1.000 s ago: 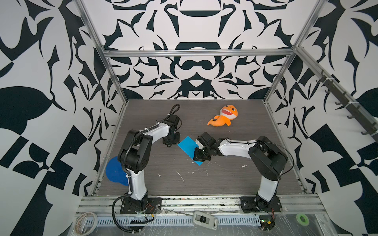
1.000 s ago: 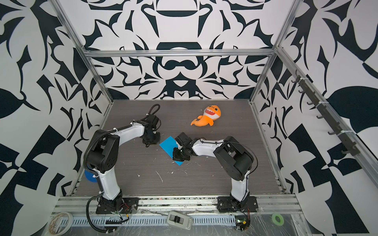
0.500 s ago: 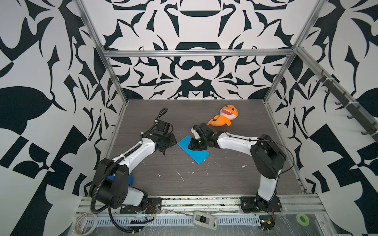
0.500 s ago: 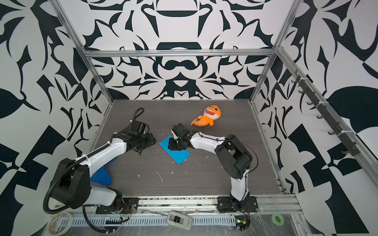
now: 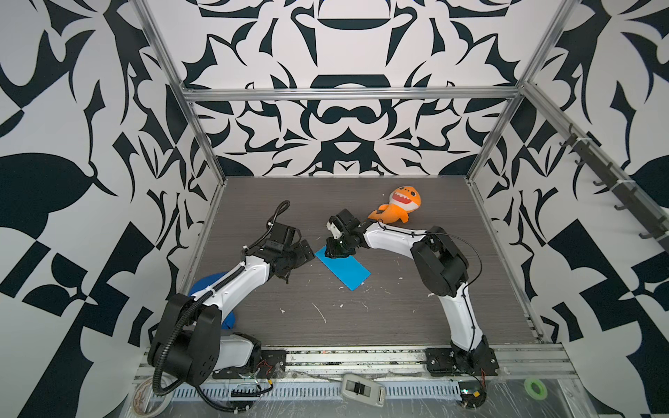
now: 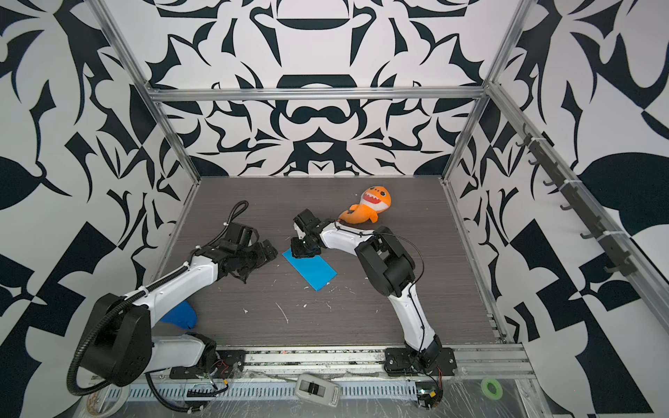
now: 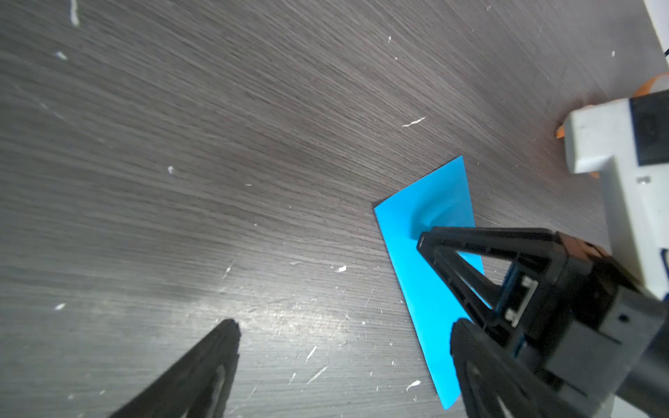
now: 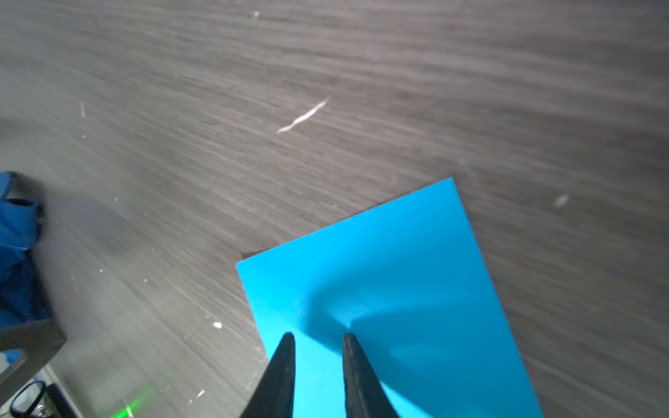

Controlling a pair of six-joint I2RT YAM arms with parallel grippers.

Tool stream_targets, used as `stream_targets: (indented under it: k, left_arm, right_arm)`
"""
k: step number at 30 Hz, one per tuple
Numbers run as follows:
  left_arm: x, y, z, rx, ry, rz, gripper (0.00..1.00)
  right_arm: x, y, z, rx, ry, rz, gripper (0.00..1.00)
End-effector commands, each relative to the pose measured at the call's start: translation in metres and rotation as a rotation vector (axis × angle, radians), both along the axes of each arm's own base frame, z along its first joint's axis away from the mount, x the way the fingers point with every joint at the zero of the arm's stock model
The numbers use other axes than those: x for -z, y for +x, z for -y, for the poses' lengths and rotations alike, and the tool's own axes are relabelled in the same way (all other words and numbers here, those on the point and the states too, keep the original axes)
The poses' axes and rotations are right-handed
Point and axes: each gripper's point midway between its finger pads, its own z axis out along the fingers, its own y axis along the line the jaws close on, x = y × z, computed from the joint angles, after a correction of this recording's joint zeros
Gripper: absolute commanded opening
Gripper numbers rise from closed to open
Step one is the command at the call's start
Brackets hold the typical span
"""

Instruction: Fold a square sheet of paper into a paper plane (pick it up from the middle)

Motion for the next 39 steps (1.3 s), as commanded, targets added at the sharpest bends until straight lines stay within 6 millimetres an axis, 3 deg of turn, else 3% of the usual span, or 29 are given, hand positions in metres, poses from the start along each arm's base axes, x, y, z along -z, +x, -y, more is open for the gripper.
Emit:
stream_targets:
  k: [1,4,7,10,12,14,18,21,23,30,33,39]
  left_arm:
    - [-0.004,-0.003,-0.002,0.0,-0.009,0.014,0.97]
    - [0.0,-0.008,0.0,0.001,-0.027,0.0,0.99]
    - [-0.011,-0.011,-0.002,-0.016,-0.058,0.042,1.0]
    - [-0.016,-0.014,-0.001,-0.031,-0.09,0.057,0.99]
    - [-0.018,-0.018,0.001,-0.031,-0.113,0.059,0.99]
    - [-0.021,-0.02,0.004,-0.028,-0.133,0.065,0.99]
    - [-0.028,-0.023,0.018,0.001,-0.188,0.095,1.0]
    - [-0.033,-0.02,0.033,0.034,-0.234,0.108,1.0]
    - [-0.037,-0.017,0.044,0.055,-0.254,0.121,1.0]
    - [-0.036,-0.015,0.084,0.112,-0.29,0.106,0.99]
    - [-0.022,-0.013,0.098,0.129,-0.285,0.062,1.0]
    - [-0.013,-0.005,0.116,0.146,-0.296,0.04,0.99]
  right_arm:
    - [0.0,0.014,0.018,0.068,-0.013,-0.008,0.29]
    - [0.013,0.021,0.039,0.156,-0.027,-0.039,0.29]
    - [0.021,0.028,0.066,0.274,-0.066,-0.056,0.28]
    - [0.02,0.028,0.083,0.385,-0.084,-0.04,0.28]
    - [0.015,0.028,0.083,0.439,-0.042,-0.038,0.28]
    - [0.006,0.03,0.076,0.443,0.014,-0.034,0.29]
    - [-0.035,0.035,0.063,0.39,0.12,0.018,0.35]
    - [-0.06,0.028,0.072,0.355,0.153,0.065,0.43]
    - [-0.064,0.02,0.088,0.352,0.153,0.073,0.48]
    - [-0.044,-0.015,0.15,0.343,0.085,0.01,0.58]
    - [-0.033,-0.028,0.169,0.335,0.036,-0.018,0.59]
    - [-0.015,-0.042,0.176,0.288,0.006,-0.083,0.59]
